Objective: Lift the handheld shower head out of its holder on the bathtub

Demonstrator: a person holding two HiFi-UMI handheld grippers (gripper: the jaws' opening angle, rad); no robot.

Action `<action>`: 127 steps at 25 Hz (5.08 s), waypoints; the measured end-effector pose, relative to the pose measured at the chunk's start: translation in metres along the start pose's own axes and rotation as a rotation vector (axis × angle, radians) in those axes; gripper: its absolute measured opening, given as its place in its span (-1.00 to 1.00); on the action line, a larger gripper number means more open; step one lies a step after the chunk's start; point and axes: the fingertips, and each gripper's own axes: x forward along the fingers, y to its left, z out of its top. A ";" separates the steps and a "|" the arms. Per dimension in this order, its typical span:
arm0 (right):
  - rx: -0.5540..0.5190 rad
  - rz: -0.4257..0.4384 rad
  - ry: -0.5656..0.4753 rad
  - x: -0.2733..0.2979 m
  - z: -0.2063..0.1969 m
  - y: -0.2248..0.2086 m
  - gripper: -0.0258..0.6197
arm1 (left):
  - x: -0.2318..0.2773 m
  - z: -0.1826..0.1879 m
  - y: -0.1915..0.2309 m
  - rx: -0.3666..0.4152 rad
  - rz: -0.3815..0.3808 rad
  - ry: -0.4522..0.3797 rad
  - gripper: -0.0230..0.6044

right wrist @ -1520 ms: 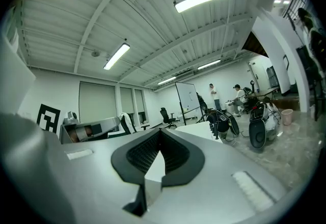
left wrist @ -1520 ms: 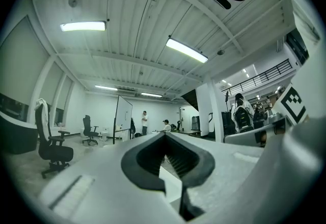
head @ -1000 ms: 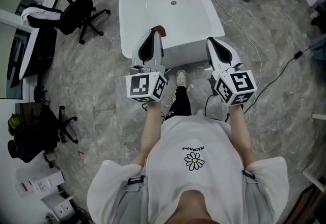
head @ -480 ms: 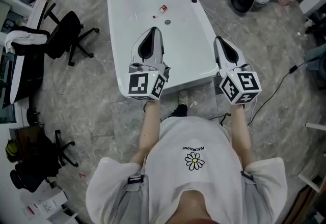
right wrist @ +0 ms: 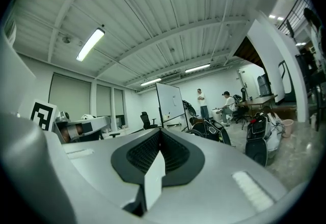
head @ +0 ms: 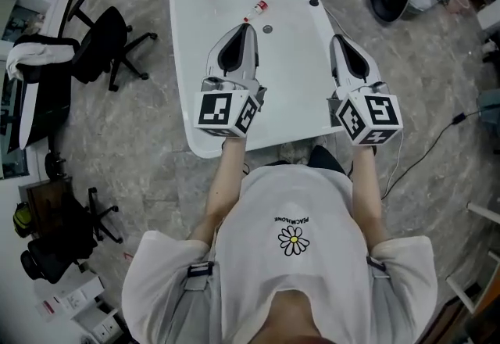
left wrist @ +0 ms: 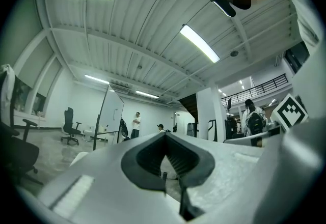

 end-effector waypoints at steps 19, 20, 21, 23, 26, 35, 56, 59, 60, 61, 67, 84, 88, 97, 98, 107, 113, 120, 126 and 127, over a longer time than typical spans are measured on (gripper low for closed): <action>-0.015 0.110 -0.036 0.102 0.045 -0.040 -0.84 | 0.108 0.022 0.021 0.036 0.057 -0.031 -0.93; -0.019 0.108 -0.035 0.103 0.046 -0.044 -0.84 | 0.113 0.020 0.019 0.033 0.050 -0.031 -0.93; -0.021 0.105 -0.033 0.104 0.047 -0.047 -0.84 | 0.117 0.018 0.017 0.029 0.045 -0.028 -0.93; -0.023 0.100 -0.029 0.107 0.047 -0.050 -0.84 | 0.123 0.016 0.017 0.020 0.038 -0.017 -0.93; -0.031 0.096 -0.020 0.112 0.045 -0.053 -0.84 | 0.131 0.011 0.017 0.007 0.035 -0.008 -0.93; -0.087 0.097 0.042 0.150 0.019 -0.073 -0.85 | 0.156 -0.034 0.032 -0.024 0.035 0.033 -0.93; -0.086 -0.059 0.450 0.357 -0.374 -0.270 -0.23 | 0.243 -0.369 0.093 -0.192 0.051 0.145 -0.93; -0.090 -0.069 0.459 0.372 -0.390 -0.274 -0.23 | 0.251 -0.383 0.097 -0.198 0.041 0.146 -0.93; -0.097 -0.074 0.454 0.376 -0.390 -0.275 -0.24 | 0.252 -0.385 0.098 -0.194 0.037 0.145 -0.93; -0.101 -0.078 0.443 0.379 -0.389 -0.276 -0.27 | 0.253 -0.388 0.099 -0.190 0.033 0.145 -0.93; -0.115 -0.077 0.446 0.396 -0.387 -0.278 -0.34 | 0.250 -0.397 0.106 -0.187 0.044 0.153 -0.93; -0.139 -0.112 0.459 0.399 -0.379 -0.280 -0.45 | 0.254 -0.386 0.112 -0.148 0.056 0.158 -0.93; -0.154 -0.108 0.407 0.402 -0.336 -0.271 -0.45 | 0.257 -0.359 0.115 -0.151 0.064 0.142 -0.93; -0.204 -0.090 0.270 0.376 -0.163 -0.211 -0.44 | 0.257 -0.202 0.098 -0.058 0.029 0.045 -0.93; -0.212 -0.084 0.246 0.373 -0.138 -0.203 -0.45 | 0.257 -0.178 0.097 -0.040 0.028 0.025 -0.93; -0.232 -0.076 0.094 0.312 0.054 -0.131 -0.45 | 0.229 -0.012 0.068 -0.008 0.017 -0.056 -0.93; -0.260 -0.051 -0.008 0.240 0.124 -0.079 -0.45 | 0.190 0.047 0.037 0.016 0.006 -0.100 -0.93; -0.269 -0.033 -0.028 0.139 0.125 -0.032 -0.45 | 0.124 0.081 0.001 0.030 -0.026 -0.129 -0.93; -0.246 -0.056 -0.031 0.088 0.100 0.002 -0.45 | 0.096 0.071 -0.011 0.037 -0.032 -0.108 -0.93; -0.247 -0.051 -0.035 0.084 0.094 0.008 -0.45 | 0.092 0.067 -0.011 0.041 -0.034 -0.102 -0.93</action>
